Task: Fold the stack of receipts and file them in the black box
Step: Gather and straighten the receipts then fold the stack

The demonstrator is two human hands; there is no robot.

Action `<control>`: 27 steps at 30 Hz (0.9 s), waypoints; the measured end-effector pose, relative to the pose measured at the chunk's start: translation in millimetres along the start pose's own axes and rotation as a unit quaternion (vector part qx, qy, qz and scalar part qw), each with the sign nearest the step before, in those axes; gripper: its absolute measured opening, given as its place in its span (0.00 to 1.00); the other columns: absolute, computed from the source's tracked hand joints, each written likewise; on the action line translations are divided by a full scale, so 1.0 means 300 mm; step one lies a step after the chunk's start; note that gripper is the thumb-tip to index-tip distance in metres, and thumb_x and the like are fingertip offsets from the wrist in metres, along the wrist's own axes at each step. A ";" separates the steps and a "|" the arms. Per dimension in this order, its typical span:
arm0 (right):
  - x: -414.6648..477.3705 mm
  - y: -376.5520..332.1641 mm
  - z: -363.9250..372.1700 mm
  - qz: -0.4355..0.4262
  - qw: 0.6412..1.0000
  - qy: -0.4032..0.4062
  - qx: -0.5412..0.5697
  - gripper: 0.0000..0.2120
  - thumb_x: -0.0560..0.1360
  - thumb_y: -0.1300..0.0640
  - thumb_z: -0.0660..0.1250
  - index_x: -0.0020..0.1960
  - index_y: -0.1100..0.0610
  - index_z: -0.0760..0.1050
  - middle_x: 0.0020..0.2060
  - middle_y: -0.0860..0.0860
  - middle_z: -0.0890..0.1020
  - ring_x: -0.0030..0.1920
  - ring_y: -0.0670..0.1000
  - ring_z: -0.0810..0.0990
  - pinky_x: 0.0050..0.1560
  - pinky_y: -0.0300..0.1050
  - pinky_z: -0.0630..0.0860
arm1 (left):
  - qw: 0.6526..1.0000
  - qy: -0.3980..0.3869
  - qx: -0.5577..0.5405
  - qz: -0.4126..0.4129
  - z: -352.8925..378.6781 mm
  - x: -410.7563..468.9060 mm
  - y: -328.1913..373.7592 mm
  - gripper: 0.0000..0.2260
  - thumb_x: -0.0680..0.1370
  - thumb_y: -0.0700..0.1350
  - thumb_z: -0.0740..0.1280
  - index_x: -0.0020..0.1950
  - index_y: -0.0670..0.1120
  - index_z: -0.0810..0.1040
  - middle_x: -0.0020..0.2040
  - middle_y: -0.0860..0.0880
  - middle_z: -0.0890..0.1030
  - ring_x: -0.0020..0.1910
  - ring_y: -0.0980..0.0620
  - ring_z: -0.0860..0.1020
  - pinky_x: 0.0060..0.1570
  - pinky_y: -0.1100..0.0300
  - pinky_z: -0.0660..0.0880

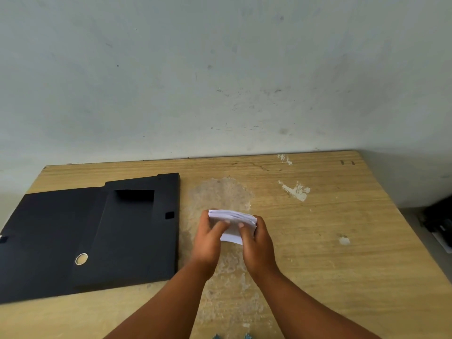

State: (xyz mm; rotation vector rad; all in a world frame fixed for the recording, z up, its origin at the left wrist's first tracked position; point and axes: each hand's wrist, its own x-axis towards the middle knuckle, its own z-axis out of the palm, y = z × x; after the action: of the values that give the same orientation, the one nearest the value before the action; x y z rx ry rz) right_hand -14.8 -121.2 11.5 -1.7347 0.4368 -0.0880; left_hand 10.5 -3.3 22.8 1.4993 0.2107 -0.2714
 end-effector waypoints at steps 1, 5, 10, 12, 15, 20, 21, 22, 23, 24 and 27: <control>-0.003 -0.007 0.002 0.009 1.000 0.003 0.019 0.10 0.76 0.41 0.59 0.53 0.42 0.75 0.48 0.43 0.83 0.47 0.37 0.81 0.44 0.37 0.73 | 1.000 0.004 -0.021 -0.006 0.002 0.000 0.001 0.15 0.74 0.55 0.67 0.57 0.50 0.79 0.54 0.47 0.83 0.53 0.50 0.81 0.50 0.57 0.75; 0.013 -0.043 0.024 0.062 0.994 0.061 0.061 0.24 0.77 0.32 0.50 0.53 0.47 0.76 0.46 0.45 0.81 0.45 0.42 0.79 0.41 0.40 0.70 | 0.997 0.069 -0.016 -0.038 0.013 0.014 0.010 0.22 0.81 0.64 0.58 0.54 0.49 0.82 0.53 0.45 0.82 0.51 0.49 0.77 0.50 0.56 0.72; 0.040 -0.080 0.037 0.106 0.988 0.090 0.073 0.16 0.82 0.39 0.53 0.45 0.44 0.74 0.44 0.44 0.80 0.44 0.46 0.79 0.39 0.41 0.70 | 0.995 0.087 -0.013 -0.046 0.014 0.017 0.015 0.21 0.83 0.62 0.60 0.51 0.45 0.80 0.39 0.55 0.82 0.43 0.54 0.78 0.44 0.59 0.71; 0.044 -0.087 0.040 0.108 0.987 0.085 0.086 0.16 0.82 0.38 0.52 0.45 0.42 0.74 0.44 0.43 0.81 0.45 0.44 0.79 0.41 0.40 0.70 | 0.995 0.089 -0.015 -0.053 0.013 0.016 0.020 0.20 0.83 0.63 0.60 0.51 0.48 0.81 0.42 0.53 0.83 0.43 0.55 0.79 0.43 0.60 0.71; 0.047 -0.082 0.049 0.090 0.990 0.072 0.077 0.17 0.82 0.39 0.54 0.47 0.46 0.76 0.45 0.44 0.83 0.46 0.43 0.80 0.41 0.40 0.71 | 0.996 0.074 -0.024 -0.043 0.019 0.018 0.019 0.18 0.83 0.61 0.61 0.54 0.49 0.82 0.44 0.55 0.87 0.42 0.62 0.83 0.45 0.61 0.73; 0.046 -0.082 0.036 0.091 0.990 0.048 0.094 0.17 0.81 0.38 0.53 0.48 0.45 0.76 0.46 0.47 0.83 0.48 0.48 0.81 0.46 0.44 0.75 | 0.998 0.021 -0.035 -0.037 0.000 0.010 0.022 0.18 0.79 0.61 0.64 0.58 0.49 0.81 0.54 0.49 0.86 0.56 0.54 0.82 0.52 0.57 0.73; 0.047 -0.084 0.028 0.096 0.989 0.036 0.106 0.17 0.81 0.37 0.53 0.49 0.44 0.76 0.48 0.47 0.83 0.49 0.48 0.81 0.48 0.45 0.75 | 0.999 0.006 -0.034 -0.035 -0.009 0.009 0.022 0.17 0.77 0.58 0.66 0.59 0.48 0.80 0.57 0.45 0.85 0.58 0.48 0.81 0.54 0.55 0.74; 0.048 -0.088 0.021 0.097 0.988 0.021 0.119 0.17 0.81 0.36 0.52 0.50 0.43 0.76 0.48 0.46 0.83 0.49 0.45 0.82 0.48 0.43 0.74 | 0.999 -0.005 -0.024 -0.032 -0.016 0.010 0.021 0.16 0.75 0.53 0.67 0.60 0.48 0.80 0.58 0.44 0.84 0.60 0.45 0.80 0.54 0.55 0.75; 0.047 -0.091 0.013 0.096 0.987 0.001 0.128 0.16 0.81 0.35 0.52 0.51 0.40 0.75 0.48 0.44 0.82 0.48 0.40 0.82 0.47 0.40 0.73 | 0.999 -0.012 -0.003 -0.029 -0.021 0.014 0.018 0.15 0.74 0.48 0.67 0.61 0.49 0.79 0.58 0.44 0.84 0.60 0.44 0.81 0.54 0.54 0.76; 0.045 -0.089 0.005 0.093 0.986 -0.022 0.134 0.15 0.80 0.34 0.53 0.52 0.39 0.74 0.48 0.42 0.82 0.46 0.36 0.81 0.46 0.38 0.72 | 0.999 -0.016 0.024 -0.027 -0.023 0.019 0.016 0.15 0.75 0.43 0.67 0.61 0.50 0.78 0.58 0.45 0.84 0.59 0.45 0.81 0.54 0.54 0.78; 0.040 -0.062 -0.024 0.077 0.984 -0.084 0.134 0.23 0.72 0.33 0.64 0.61 0.45 0.75 0.54 0.45 0.83 0.52 0.41 0.83 0.53 0.43 0.76 | 0.997 -0.001 0.081 -0.019 -0.022 0.030 0.019 0.15 0.80 0.35 0.64 0.62 0.50 0.78 0.57 0.46 0.85 0.58 0.46 0.83 0.57 0.48 0.81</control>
State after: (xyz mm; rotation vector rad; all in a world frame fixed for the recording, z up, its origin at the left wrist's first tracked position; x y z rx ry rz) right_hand -1.3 -129.1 28.6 -1.4265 0.4128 0.1054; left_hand 20.9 3.0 25.1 1.6565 0.2195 -0.3272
